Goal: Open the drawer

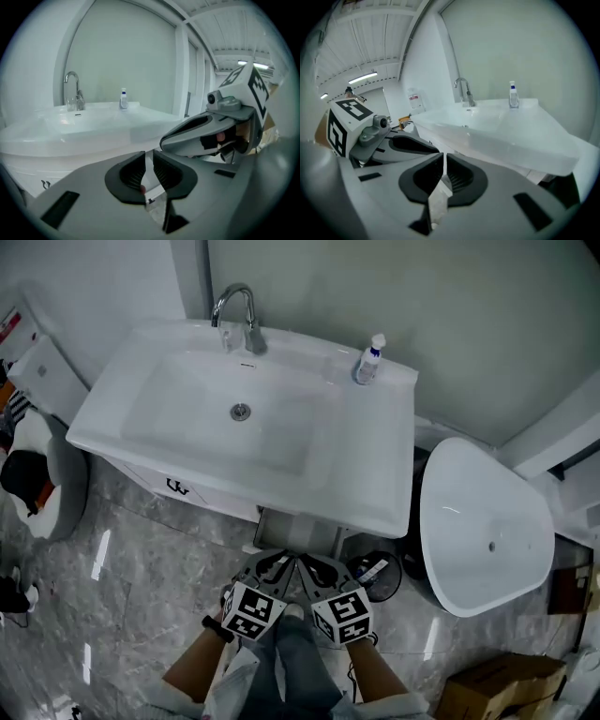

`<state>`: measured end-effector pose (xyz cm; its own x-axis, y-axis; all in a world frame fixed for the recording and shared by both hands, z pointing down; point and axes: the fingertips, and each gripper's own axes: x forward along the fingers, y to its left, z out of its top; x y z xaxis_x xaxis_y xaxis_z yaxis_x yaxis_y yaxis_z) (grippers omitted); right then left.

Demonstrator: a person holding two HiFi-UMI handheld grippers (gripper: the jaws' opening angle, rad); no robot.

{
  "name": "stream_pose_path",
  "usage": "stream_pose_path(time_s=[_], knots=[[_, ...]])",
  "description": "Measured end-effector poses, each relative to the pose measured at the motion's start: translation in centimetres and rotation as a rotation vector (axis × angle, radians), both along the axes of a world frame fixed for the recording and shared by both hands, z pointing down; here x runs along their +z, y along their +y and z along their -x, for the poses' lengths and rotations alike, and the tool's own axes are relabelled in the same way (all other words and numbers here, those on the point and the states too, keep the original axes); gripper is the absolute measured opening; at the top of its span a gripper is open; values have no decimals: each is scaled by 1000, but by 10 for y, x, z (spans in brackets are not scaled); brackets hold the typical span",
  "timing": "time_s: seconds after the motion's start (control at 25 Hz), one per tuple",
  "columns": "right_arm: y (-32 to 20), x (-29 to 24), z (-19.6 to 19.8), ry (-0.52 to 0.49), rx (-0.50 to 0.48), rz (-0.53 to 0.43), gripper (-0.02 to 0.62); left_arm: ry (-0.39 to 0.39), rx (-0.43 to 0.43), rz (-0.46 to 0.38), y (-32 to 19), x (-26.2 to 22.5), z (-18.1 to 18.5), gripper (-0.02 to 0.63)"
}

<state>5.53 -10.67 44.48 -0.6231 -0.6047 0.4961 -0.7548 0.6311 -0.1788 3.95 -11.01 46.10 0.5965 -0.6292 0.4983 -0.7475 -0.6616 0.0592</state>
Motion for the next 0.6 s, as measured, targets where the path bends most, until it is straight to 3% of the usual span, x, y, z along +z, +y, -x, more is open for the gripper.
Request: stream_pose_path(time_s=[0.28,0.6], knots=[[-15,-95,-6,-135,25,-85,26,109,-46,-99,-20,-103,3,60],[-28,-200,-12,-323,50,-178,26,215,-12,-180,-15,-204,-9,41]])
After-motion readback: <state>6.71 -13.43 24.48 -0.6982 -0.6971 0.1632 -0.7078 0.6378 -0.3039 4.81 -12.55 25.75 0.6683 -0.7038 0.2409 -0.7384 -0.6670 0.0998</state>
